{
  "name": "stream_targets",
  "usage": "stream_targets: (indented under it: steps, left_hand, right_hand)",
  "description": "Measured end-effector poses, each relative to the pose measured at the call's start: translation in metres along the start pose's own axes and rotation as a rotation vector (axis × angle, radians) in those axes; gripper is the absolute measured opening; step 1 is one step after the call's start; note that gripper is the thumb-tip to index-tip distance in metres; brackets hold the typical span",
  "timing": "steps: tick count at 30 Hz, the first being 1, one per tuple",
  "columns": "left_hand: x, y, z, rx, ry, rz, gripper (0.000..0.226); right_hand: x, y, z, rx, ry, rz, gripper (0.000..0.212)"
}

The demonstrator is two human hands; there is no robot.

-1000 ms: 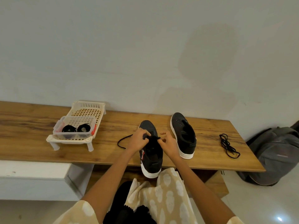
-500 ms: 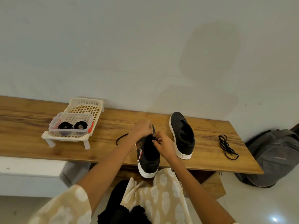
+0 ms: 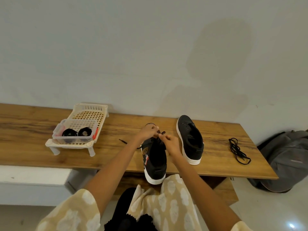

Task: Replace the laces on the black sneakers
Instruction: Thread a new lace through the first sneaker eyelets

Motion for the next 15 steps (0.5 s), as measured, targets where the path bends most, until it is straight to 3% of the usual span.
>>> stream_targets:
  steps: [3,4,6,9,15]
  left_hand:
    - [0.002,0.003,-0.004,-0.080,-0.074,-0.056,0.042]
    - [0.002,0.003,-0.005,-0.123,-0.112,-0.079,0.042]
    - [0.001,0.002,-0.007,-0.204,-0.231,-0.112,0.029]
    - [0.001,-0.002,-0.003,-0.242,-0.273,-0.078,0.017]
    - [0.022,-0.005,0.026,-0.201,0.074,0.111,0.010]
  right_hand:
    - [0.020,-0.016,-0.022,-0.127,-0.199,0.086,0.006]
    - [0.026,-0.024,-0.022,-0.185,-0.280,0.124,0.010]
    - [0.029,-0.032,-0.018,-0.257,-0.376,0.152,0.021]
    - [0.020,-0.027,-0.004,-0.306,-0.476,0.118,0.019]
    - [-0.012,0.000,0.006,-0.027,-0.086,-0.213,0.021]
Point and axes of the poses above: each hand's wrist, its own y-axis away from the middle knuckle, its own x-axis out of the back of the hand, z = x × y, the point moved 10 cm from there along -y, towards the middle knuckle, and after that the axes turned 7 degrees about z, right-handed, at the moved point
